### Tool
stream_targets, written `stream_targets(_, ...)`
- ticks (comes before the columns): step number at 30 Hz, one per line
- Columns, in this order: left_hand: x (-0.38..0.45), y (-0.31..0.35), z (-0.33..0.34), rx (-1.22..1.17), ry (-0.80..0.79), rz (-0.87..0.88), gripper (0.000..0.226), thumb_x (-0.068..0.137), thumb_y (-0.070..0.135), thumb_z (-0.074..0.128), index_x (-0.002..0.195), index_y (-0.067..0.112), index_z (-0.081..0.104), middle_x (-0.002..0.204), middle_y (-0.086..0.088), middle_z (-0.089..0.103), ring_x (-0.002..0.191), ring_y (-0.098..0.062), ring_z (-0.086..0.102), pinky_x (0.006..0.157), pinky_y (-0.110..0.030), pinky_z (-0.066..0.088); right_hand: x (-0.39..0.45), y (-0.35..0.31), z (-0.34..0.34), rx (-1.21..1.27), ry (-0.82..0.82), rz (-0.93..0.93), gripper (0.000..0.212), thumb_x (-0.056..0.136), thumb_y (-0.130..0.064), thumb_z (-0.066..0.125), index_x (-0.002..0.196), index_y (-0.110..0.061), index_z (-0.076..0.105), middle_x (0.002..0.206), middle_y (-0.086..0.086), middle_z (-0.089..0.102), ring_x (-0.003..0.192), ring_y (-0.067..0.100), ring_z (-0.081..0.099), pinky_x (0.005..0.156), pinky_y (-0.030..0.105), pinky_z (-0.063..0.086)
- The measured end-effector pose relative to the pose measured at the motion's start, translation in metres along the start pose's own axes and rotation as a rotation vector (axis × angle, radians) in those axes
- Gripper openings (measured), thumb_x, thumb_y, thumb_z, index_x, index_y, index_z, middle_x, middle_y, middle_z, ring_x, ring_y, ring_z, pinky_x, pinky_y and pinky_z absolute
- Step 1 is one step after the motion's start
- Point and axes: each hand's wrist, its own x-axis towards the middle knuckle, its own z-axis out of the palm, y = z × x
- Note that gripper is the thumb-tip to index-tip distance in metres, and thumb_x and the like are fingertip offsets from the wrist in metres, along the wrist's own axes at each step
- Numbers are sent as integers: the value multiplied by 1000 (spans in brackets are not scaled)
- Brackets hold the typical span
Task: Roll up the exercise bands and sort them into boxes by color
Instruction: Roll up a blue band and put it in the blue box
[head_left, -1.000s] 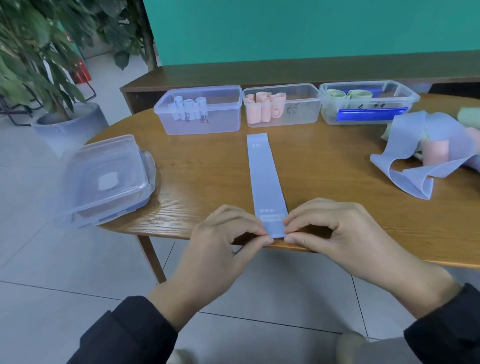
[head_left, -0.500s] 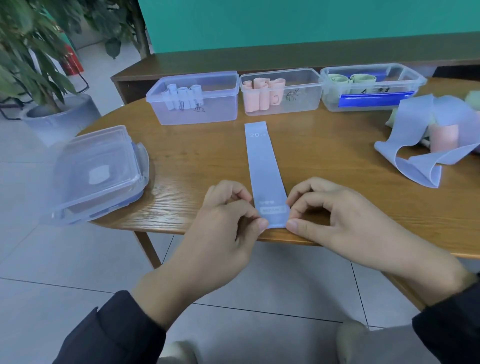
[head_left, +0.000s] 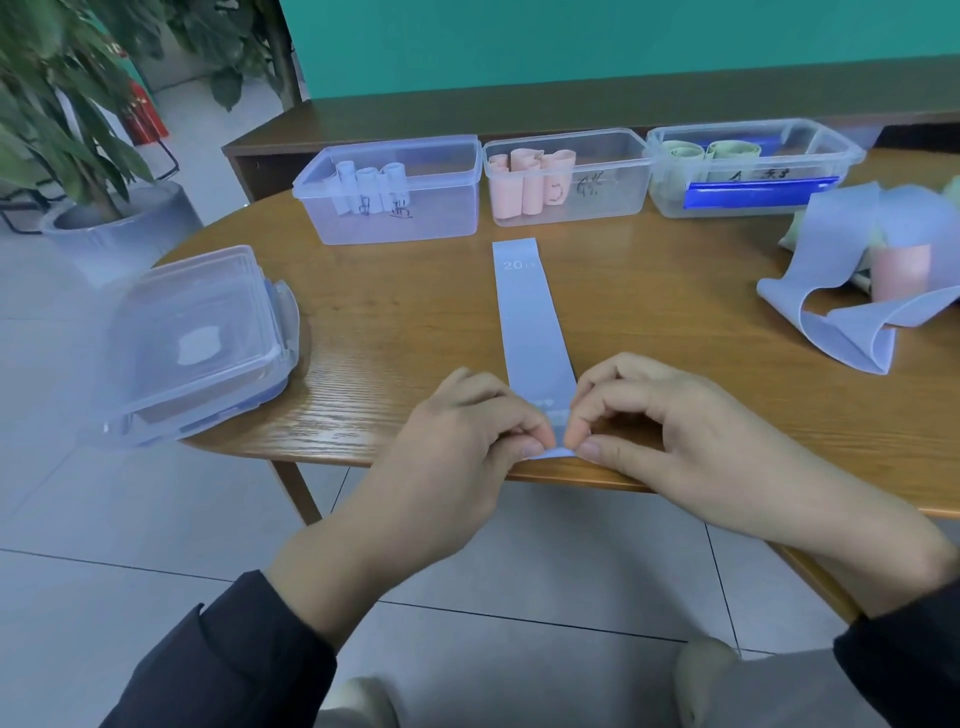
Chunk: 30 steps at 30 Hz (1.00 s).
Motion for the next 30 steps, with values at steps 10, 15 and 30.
stream_targets(10, -6, -6, -1, 42, 29, 131, 7, 94, 19, 65, 94, 19, 72, 92, 11, 60, 90, -9, 54, 81, -8, 37, -8, 4, 0, -80, 24, 3, 7, 86, -43, 72, 93, -40, 74, 112, -21, 53, 114, 7, 54, 89, 10, 35)
stream_targets(15, -7, -6, -3, 12, 53, 116, 10, 90, 32, 73, 91, 22, 75, 89, 11, 62, 88, -10, 56, 75, -11, 39, -4, 4, -1, -60, 78, 32, 3, 82, -38, 79, 84, -37, 77, 113, -20, 52, 108, 5, 55, 84, 7, 34)
stream_targets(30, -6, -7, 12, 85, 195, 144, 18, 99, 26, 64, 92, 15, 76, 94, 5, 59, 86, -7, 54, 76, -12, 40, -1, 2, 2, -187, 52, -9, 13, 92, -44, 60, 90, -33, 67, 124, -23, 42, 95, 10, 59, 82, 35, 49)
